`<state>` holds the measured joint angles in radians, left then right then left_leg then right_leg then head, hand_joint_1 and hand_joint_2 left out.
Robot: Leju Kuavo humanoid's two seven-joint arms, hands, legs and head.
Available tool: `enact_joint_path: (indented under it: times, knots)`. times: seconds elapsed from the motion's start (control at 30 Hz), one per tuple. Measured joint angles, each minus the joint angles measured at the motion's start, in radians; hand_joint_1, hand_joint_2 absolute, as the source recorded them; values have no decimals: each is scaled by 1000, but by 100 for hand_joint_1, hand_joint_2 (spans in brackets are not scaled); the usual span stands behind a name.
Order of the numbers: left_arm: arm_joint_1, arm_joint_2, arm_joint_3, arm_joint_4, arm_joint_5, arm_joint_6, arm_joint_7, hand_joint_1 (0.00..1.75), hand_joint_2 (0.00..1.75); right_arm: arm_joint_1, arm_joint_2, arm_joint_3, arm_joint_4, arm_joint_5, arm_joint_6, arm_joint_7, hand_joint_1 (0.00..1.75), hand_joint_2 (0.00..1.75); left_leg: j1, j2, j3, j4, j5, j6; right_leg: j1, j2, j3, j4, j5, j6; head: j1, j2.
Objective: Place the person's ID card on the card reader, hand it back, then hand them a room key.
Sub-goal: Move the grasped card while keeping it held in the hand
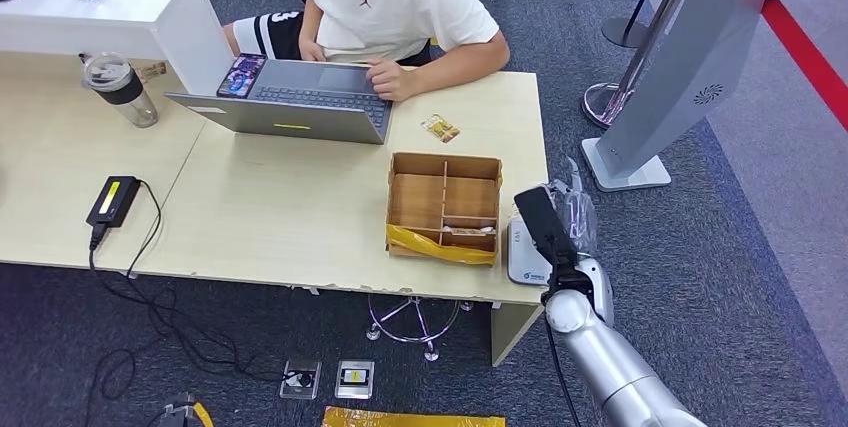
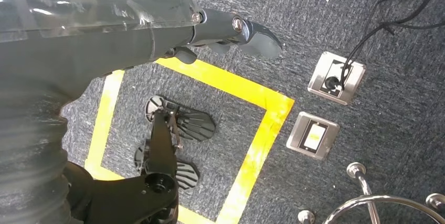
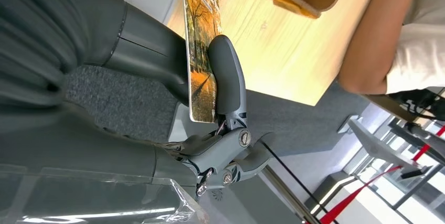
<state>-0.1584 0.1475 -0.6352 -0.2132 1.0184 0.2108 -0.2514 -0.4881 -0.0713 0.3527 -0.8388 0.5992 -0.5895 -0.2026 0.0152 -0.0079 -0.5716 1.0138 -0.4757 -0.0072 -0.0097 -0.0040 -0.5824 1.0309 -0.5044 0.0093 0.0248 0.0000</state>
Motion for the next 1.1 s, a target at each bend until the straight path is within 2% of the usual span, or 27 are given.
enact_joint_path:
  times: [0.73, 1.1]
  knots:
    - [2, 0, 0, 2, 17, 23, 0, 0, 175, 72, 9, -3, 136, -66, -63, -19, 175, 175, 0, 0, 0, 0, 0, 0, 0, 0, 0, 0, 0, 0, 0, 0]
    - [2, 0, 5, 2, 27, 23, 0, 0, 175, 67, 17, -2, 196, -103, -74, -31, 175, 175, 0, 0, 0, 0, 0, 0, 0, 0, 0, 0, 0, 0, 0, 0]
